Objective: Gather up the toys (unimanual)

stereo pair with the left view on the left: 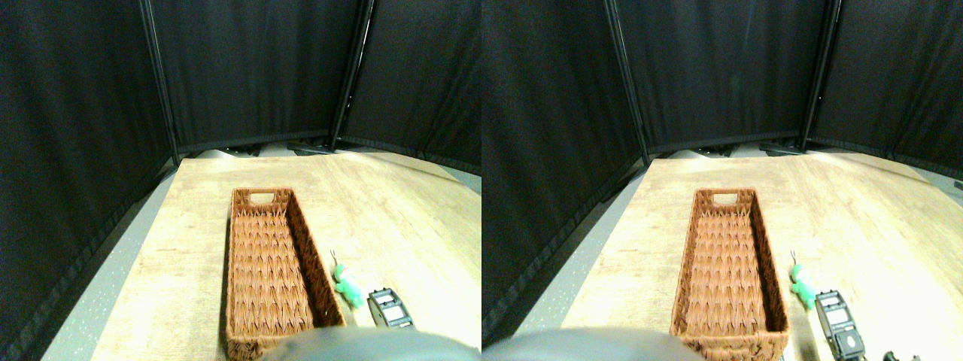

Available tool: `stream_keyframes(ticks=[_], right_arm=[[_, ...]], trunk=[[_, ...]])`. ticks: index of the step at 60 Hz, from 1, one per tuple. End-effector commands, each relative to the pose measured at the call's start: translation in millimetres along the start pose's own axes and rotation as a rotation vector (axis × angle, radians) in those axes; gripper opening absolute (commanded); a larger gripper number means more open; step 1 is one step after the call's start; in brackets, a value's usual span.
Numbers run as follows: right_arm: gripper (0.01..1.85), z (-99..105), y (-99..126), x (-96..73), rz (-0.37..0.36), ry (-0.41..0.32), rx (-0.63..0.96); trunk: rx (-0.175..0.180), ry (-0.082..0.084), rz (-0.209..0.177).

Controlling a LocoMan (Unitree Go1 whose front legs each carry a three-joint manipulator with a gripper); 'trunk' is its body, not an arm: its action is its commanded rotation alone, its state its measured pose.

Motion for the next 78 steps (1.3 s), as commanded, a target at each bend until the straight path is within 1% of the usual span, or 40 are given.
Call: stream_keyframes(ticks=[1, 19, 24, 25, 29, 33, 35, 38, 42, 46, 48, 56, 59, 62, 65, 68, 73, 78], right_arm=[[0.07, 7, -1, 1.0, -0.01, -0.037, -0.011], [0.09, 11, 0, 1.7, -0.002, -0.029, -0.021], [0.08, 12, 0, 1.0, -0.005, -0.015, -0.007], [0.08, 12, 0, 1.0, -0.005, -0.015, -0.007], [0.09, 12, 0, 1.4, -0.01, -0.009, 0.007], [0.08, 13, -1, 1.8, 0.006, -0.013, 0.021], [0.06, 13, -2, 2.5, 0.024, -0.017, 0.052], [0.07, 12, -3, 2.8, 0.022, -0.02, 0.093], [0.13, 12, -4, 4.4, 0.034, -0.041, 0.154], [0.19, 12, -5, 5.9, 0.027, -0.052, 0.217], [0.23, 11, -6, 7.3, 0.023, -0.058, 0.255], [0.33, 10, -11, 11.0, -0.006, -0.051, 0.32], [0.37, 8, -12, 12.8, -0.014, -0.053, 0.398], [0.38, 6, -12, 14.3, -0.016, -0.055, 0.422], [0.42, 4, -13, 15.4, -0.061, -0.049, 0.52], [0.44, 1, -13, 17.0, -0.061, -0.047, 0.545], [0.48, -4, -14, 21.9, -0.066, -0.04, 0.664], [0.51, -6, -16, 24.9, -0.061, -0.019, 0.693]], trunk=[[-0.003, 0.001, 0.004], [-0.006, -0.002, 0.001], [-0.006, -0.002, 0.001], [-0.008, 0.001, 0.001], [-0.009, 0.0, 0.001], [-0.011, -0.001, 0.0], [-0.012, -0.001, 0.0], [-0.013, -0.002, 0.0], [-0.016, -0.003, 0.001], [-0.018, -0.003, 0.001], [-0.02, -0.006, 0.001], [-0.023, -0.006, 0.002], [-0.029, -0.006, 0.007], [-0.029, -0.006, 0.007], [-0.033, -0.004, 0.01], [-0.035, -0.002, 0.012], [-0.038, -0.002, 0.013], [-0.045, 0.001, 0.014]])
